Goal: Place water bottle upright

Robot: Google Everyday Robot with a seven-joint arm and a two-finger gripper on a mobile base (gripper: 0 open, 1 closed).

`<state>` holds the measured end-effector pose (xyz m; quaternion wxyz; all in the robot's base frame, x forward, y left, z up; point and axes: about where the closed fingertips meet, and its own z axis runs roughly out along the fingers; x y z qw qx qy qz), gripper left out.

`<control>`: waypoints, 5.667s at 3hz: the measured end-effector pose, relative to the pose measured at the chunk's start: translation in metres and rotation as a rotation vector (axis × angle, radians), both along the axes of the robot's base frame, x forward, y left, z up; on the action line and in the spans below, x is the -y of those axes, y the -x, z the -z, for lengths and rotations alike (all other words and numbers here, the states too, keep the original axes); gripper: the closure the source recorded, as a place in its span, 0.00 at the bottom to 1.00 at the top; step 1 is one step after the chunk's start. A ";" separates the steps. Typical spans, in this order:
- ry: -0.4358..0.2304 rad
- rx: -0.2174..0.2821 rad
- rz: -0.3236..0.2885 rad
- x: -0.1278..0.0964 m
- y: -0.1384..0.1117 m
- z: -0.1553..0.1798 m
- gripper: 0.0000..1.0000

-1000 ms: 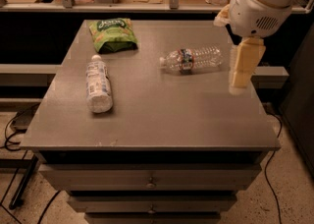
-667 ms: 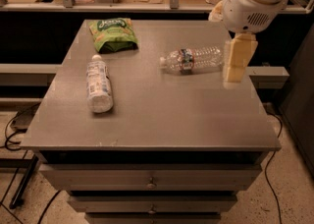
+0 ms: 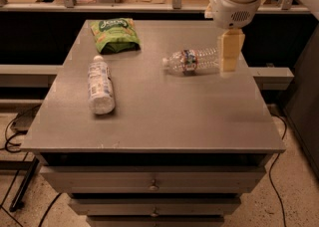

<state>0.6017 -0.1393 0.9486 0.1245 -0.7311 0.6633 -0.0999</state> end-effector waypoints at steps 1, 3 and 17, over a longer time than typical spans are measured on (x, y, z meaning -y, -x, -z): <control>0.071 0.008 0.001 -0.005 -0.023 0.024 0.00; 0.142 -0.042 0.005 -0.006 -0.055 0.070 0.00; -1.256 0.123 0.080 0.023 -0.033 -0.020 1.00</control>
Offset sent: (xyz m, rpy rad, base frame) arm 0.0609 0.0120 -0.0804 -0.1690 0.0546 0.0012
